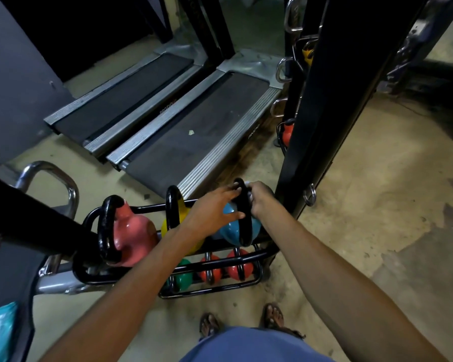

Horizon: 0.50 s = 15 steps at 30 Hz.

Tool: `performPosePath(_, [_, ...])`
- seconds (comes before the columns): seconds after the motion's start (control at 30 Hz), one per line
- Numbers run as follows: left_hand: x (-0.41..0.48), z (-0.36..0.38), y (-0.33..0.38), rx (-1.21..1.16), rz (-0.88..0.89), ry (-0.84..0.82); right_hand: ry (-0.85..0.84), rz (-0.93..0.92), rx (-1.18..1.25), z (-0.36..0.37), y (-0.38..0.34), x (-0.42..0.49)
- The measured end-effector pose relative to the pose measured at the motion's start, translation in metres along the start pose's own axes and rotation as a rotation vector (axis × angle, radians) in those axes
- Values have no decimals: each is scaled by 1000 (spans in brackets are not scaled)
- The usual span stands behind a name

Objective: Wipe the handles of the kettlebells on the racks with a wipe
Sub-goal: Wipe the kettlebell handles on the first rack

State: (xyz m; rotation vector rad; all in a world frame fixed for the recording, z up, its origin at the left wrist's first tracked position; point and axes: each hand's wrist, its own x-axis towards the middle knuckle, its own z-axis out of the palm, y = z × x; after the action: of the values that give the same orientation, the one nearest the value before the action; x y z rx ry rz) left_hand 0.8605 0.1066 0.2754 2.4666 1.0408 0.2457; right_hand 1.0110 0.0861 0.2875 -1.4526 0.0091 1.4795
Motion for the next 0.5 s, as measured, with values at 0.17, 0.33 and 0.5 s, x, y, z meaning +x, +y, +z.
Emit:
performPosePath(0.17, [-21,14,4,-27,-22,69,172,-358,-317,-5,9,17])
performPosePath(0.33, [-38,23,-1,-109,-76,95,134,-918,-977,-22,15,1])
performPosePath(0.5, [-44,18,-7,-168,-135,219,-20,-1079,-1392,-16,9,6])
